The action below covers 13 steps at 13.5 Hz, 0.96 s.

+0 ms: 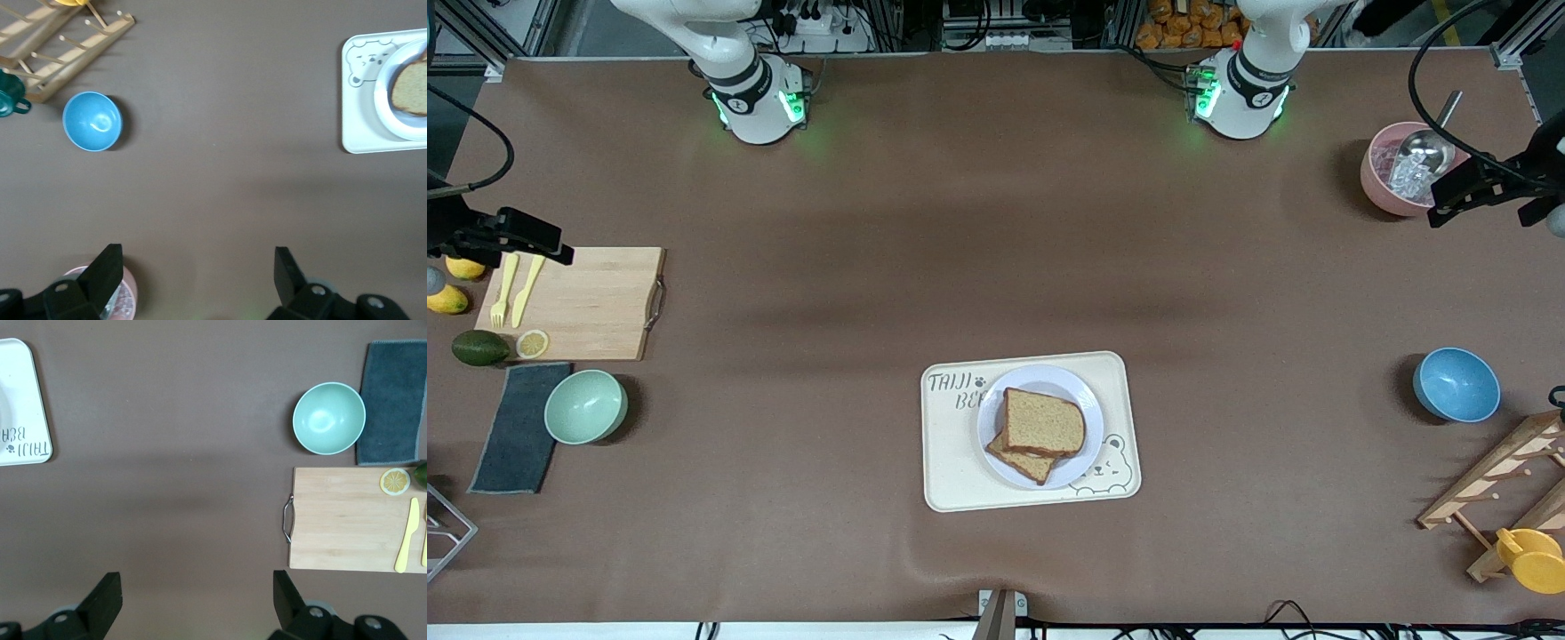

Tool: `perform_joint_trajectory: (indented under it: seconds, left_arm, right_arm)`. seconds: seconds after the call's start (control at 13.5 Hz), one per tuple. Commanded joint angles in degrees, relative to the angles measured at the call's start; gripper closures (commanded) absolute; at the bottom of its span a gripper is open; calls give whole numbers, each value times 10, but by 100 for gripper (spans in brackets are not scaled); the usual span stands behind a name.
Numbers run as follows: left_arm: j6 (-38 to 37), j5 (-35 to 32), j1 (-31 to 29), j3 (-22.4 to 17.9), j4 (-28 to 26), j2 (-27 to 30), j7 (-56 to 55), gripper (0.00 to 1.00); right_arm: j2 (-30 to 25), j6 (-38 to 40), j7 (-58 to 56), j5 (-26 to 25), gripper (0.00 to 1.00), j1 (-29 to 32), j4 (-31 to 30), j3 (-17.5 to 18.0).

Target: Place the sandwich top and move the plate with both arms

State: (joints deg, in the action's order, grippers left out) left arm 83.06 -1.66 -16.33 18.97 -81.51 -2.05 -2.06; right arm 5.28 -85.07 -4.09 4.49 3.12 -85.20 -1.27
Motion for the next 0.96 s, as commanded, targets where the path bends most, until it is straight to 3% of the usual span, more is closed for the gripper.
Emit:
perform_joint_trajectory:
  seconds: [0.0,0.59,0.67,0.82,0.89]
  left_arm:
    - [-6,16,-11,4,-10,7,-6,0]
    - [-4,19,-2,2,-8,7,-8,0]
    - [2,19,23,-11,-9,7,-7,0]
    - [2,16,117,-97,-10,9,-17,0]
    - [3,20,138,-121,-11,8,-20,0]
  right_arm:
    - [-3,8,-1,6,0,5,2,1]
    - [-1,7,4,8,0,4,-1,2]
    - [0,6,4,9,0,4,-1,2]
    - [0,3,4,8,0,5,-1,2]
    - [0,3,4,8,0,5,-1,2]
